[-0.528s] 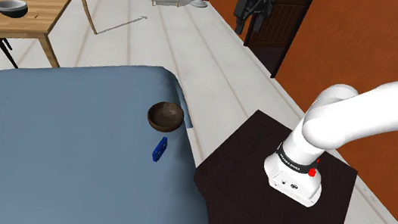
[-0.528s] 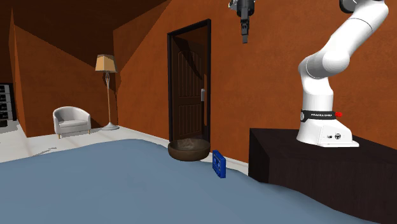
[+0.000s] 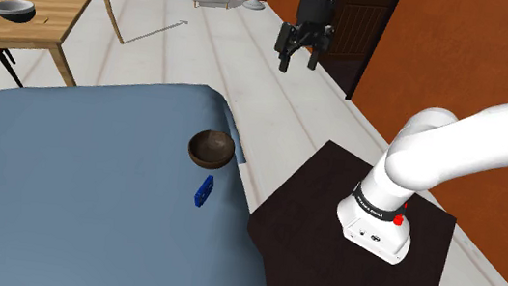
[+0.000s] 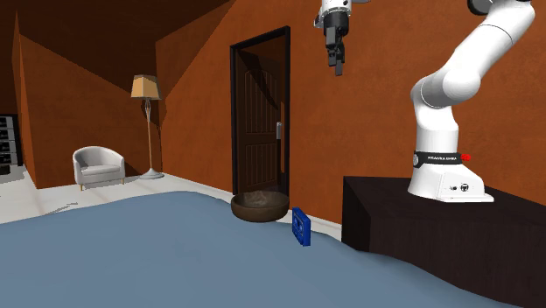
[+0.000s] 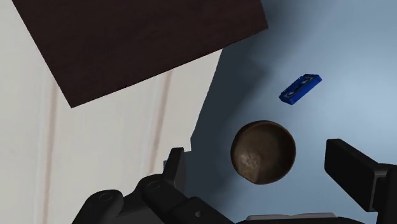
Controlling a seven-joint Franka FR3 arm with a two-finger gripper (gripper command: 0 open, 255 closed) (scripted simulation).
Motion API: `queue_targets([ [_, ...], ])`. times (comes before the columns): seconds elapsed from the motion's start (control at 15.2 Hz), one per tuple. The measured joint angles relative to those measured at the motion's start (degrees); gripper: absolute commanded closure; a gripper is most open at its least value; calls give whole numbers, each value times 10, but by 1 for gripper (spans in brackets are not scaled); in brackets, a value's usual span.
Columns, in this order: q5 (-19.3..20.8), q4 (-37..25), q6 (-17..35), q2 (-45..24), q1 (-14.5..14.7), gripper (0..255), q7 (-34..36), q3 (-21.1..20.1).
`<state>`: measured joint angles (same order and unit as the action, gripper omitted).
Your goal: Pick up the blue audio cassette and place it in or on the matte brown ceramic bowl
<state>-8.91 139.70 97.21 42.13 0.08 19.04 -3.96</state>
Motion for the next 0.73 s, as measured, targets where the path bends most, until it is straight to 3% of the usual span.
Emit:
queue_targets([
  [0.46, -60, 77, 116, -45, 0, 0, 134, -77],
  [0.73, -92, 98, 196, -105, -1, 0, 208, -123],
])
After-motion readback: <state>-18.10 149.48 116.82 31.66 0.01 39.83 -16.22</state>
